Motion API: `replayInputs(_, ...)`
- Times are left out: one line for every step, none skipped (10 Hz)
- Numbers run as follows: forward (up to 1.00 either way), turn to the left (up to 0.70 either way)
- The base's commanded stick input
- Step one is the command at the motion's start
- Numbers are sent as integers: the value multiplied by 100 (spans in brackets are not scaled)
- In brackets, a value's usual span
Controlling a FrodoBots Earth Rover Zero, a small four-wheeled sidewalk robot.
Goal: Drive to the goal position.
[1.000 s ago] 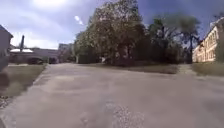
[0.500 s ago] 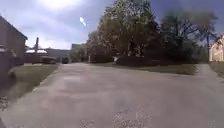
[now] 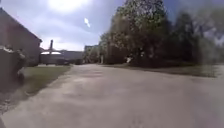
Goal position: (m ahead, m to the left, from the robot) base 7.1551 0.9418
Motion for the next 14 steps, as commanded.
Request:
replayInputs(70,27)
replayInputs(70,21)
replayInputs(70,0)
replayInputs(70,0)
replayInputs(70,0)
replayInputs(70,0)
replayInputs(70,0)
replayInputs(70,-10)
replayInputs(70,-27)
replayInputs(70,-27)
replayInputs(70,0)
replayInputs(70,0)
replayInputs(70,0)
replayInputs(70,0)
